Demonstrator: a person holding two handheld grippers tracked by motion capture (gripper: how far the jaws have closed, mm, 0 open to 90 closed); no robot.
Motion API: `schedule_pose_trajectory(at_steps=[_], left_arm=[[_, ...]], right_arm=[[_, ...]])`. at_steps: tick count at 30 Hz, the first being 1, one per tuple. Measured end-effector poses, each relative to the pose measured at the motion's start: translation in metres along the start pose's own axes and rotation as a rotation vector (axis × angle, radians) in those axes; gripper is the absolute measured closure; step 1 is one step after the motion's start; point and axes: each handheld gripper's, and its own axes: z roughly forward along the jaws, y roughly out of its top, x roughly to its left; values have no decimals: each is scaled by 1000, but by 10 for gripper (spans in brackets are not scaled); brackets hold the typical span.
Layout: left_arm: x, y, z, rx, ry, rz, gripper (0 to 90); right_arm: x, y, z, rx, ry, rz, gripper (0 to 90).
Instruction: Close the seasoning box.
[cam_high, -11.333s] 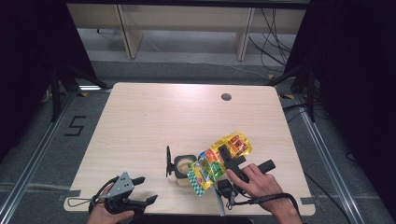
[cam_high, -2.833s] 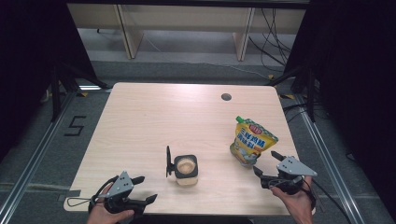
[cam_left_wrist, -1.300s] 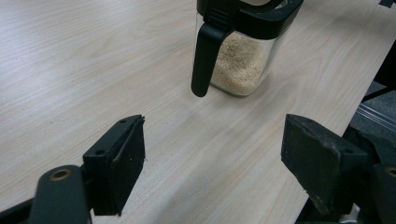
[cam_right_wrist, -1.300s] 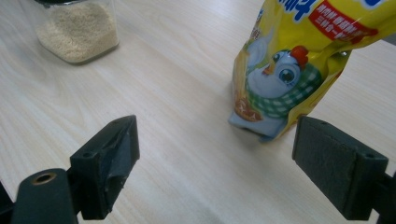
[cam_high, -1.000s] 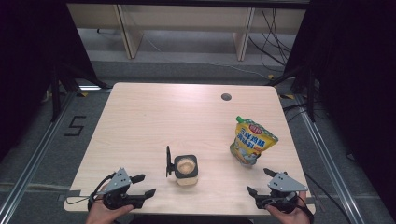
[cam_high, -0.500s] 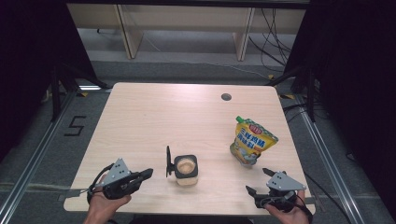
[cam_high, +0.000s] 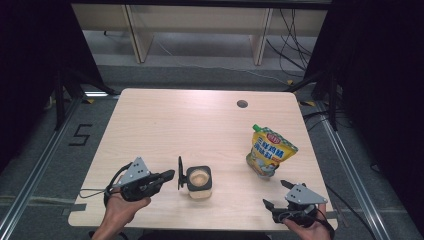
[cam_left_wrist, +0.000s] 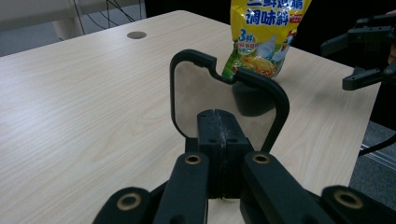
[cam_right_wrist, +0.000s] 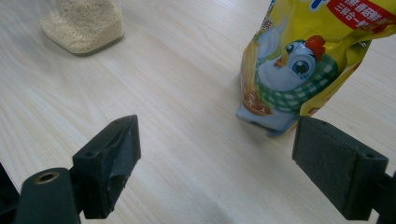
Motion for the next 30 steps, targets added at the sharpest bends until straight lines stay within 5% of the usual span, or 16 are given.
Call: schedule_pose_trajectory(at_steps=[30], left_arm=[[-9, 13, 31, 44, -36, 30, 883]], right_arm=[[-2, 0, -1, 0, 1, 10, 165]])
